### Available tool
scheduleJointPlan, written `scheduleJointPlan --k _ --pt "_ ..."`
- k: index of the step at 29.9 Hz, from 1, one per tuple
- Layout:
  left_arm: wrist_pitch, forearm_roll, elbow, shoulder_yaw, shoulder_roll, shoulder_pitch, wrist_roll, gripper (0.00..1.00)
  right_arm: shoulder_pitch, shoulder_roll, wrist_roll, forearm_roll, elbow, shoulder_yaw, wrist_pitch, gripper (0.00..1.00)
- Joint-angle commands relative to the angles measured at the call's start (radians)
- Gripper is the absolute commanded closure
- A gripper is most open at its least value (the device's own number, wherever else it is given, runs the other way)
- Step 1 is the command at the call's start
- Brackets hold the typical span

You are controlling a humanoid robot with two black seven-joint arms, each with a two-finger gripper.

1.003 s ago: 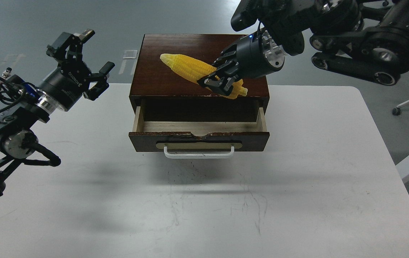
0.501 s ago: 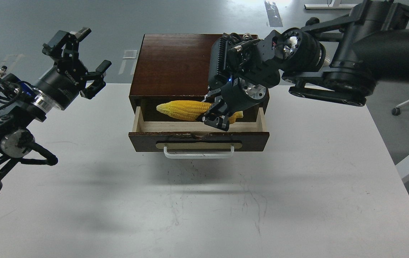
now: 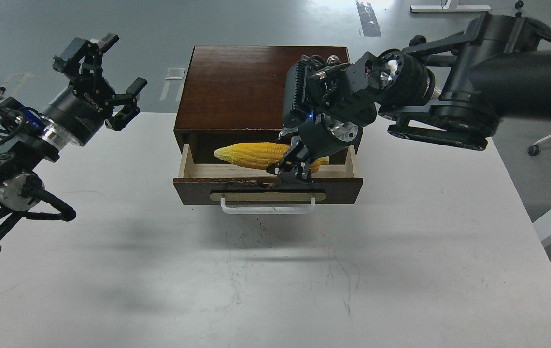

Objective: Put corn in drawer with both arms
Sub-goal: 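Lower the corn into the open drawer and open the right gripper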

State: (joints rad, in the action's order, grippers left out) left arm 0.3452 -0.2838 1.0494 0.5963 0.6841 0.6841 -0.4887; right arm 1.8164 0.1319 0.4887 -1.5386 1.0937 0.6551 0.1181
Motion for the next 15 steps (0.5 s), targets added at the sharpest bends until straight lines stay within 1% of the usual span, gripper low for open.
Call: scheduleJointPlan --k 1,3,10,15 --pt "0.001 0.000 0.000 0.000 0.000 0.000 0.000 0.01 0.000 0.002 0.000 0.002 0.000 -0.002 0.000 0.38" --pt "0.000 0.000 0.000 0.000 0.000 0.000 0.000 0.01 0.000 0.003 0.000 0.002 0.000 -0.002 0.000 0.35" --pt "0.012 0.000 0.000 0.000 0.000 0.000 0.000 0.01 0.004 0.011 0.000 0.003 0.002 -0.008 -0.002 0.35" --pt "0.028 0.000 0.000 0.000 0.003 0.000 0.000 0.01 0.034 0.044 0.000 0.017 0.008 -0.044 -0.002 0.34"
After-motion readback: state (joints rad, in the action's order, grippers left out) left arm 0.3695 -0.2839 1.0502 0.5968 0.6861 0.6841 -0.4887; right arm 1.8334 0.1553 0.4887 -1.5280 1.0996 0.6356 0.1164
